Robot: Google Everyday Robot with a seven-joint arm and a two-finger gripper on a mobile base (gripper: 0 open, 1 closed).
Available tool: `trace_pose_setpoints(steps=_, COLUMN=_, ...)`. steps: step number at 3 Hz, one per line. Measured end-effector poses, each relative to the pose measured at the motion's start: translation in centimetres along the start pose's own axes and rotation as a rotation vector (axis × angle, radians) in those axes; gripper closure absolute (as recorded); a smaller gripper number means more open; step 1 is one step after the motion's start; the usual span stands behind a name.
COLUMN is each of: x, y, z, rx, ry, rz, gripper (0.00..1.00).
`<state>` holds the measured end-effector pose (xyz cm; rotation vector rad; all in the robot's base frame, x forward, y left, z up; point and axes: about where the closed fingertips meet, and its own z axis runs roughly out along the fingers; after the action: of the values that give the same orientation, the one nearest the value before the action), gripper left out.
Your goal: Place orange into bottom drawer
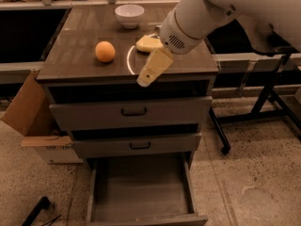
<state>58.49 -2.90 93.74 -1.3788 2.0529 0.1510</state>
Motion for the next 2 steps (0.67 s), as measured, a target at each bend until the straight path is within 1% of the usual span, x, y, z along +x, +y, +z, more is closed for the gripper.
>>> trace_pose_setpoints(steps=1, x=-1.7, y=-1.3, z=1.8, rx=0.0, ry=-0.021, rz=-0.057, gripper=0.0)
trace_pose_setpoints(steps=2, x=-3.5, y=-2.0, z=4.0, rx=-0.026, ry=-0.061, rz=-0.086, gripper=0.0)
